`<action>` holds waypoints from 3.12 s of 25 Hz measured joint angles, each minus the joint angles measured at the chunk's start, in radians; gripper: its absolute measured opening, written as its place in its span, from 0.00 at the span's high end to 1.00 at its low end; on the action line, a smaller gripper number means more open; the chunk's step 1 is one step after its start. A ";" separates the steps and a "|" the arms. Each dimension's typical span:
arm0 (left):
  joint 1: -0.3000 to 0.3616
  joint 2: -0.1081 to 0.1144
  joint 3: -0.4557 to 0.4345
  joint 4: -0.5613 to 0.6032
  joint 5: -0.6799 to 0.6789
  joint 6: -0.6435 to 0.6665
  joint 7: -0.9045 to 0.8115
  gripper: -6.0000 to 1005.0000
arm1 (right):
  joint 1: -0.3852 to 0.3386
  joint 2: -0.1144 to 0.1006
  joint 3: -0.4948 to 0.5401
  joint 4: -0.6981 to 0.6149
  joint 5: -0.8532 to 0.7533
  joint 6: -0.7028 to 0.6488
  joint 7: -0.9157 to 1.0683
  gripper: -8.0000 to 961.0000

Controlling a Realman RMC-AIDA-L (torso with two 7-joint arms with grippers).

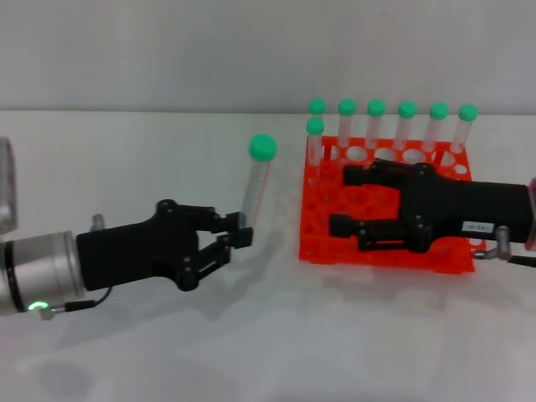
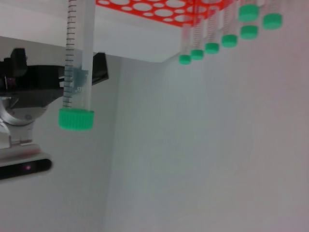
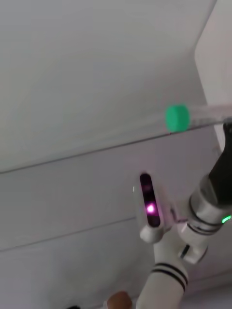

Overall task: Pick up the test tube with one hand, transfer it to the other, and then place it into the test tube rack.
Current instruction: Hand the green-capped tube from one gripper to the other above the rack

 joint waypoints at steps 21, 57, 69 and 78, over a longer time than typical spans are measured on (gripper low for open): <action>-0.037 -0.003 0.000 0.104 0.049 -0.082 0.025 0.83 | 0.029 0.014 -0.138 0.028 0.115 0.037 -0.061 0.09; -0.044 -0.002 0.000 0.111 0.062 -0.112 0.029 0.83 | 0.037 0.014 -0.264 0.036 0.232 0.136 -0.164 0.76; -0.044 -0.002 -0.002 0.123 0.061 -0.112 0.027 0.83 | 0.031 0.016 -0.264 0.034 0.227 0.142 -0.173 0.82; -0.045 -0.002 -0.002 0.123 0.064 -0.112 0.023 0.83 | 0.028 0.012 -0.264 0.029 0.230 0.142 -0.189 0.88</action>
